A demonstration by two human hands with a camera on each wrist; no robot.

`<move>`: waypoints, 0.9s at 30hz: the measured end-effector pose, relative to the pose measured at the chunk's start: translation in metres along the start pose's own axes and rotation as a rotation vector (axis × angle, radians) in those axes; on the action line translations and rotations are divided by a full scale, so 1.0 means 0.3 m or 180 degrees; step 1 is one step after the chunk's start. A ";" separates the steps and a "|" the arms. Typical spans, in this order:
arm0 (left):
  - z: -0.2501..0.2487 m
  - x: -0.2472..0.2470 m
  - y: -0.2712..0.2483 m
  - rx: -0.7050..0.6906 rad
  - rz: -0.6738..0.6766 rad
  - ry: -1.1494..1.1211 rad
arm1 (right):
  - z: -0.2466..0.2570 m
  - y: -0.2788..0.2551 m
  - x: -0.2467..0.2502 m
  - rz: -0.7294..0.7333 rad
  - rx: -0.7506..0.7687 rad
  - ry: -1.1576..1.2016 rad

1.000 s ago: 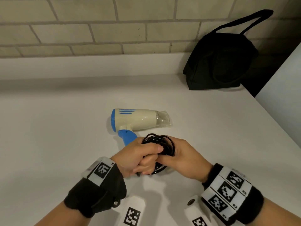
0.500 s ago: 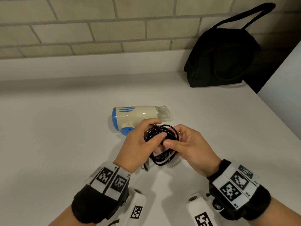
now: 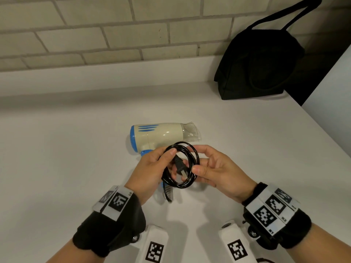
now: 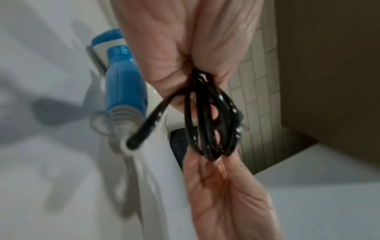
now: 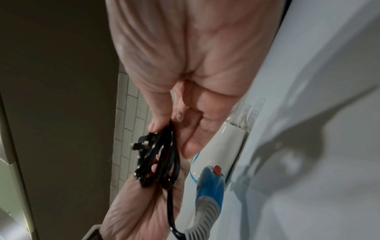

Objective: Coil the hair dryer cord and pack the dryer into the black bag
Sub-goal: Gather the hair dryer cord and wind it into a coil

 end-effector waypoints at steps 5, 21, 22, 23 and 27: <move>0.018 -0.011 0.000 0.0277 -0.0038 -0.0707 | 0.009 0.004 0.006 -0.0121 0.0101 0.0025; -0.034 -0.046 -0.027 -0.0868 -0.0662 0.0811 | 0.021 -0.021 -0.007 -0.0544 0.0233 -0.0612; -0.025 -0.042 -0.026 -0.0809 -0.0650 0.0793 | 0.011 -0.021 -0.008 -0.0501 0.0249 -0.0701; -0.016 -0.038 -0.023 -0.0695 -0.0619 0.0734 | 0.006 -0.021 -0.012 -0.0413 0.0258 -0.0743; 0.010 -0.015 -0.020 -0.0312 -0.0587 0.0395 | -0.015 -0.024 -0.027 -0.0079 0.0189 -0.0663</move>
Point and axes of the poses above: each hand's wrist, its own y-axis towards the middle knuckle, its own x-axis out of the back of the hand, z = x × y, the point moved 4 cm from there along y, towards the middle knuckle, and after that the axes turned 6 degrees about -y, right-handed, at the moved point
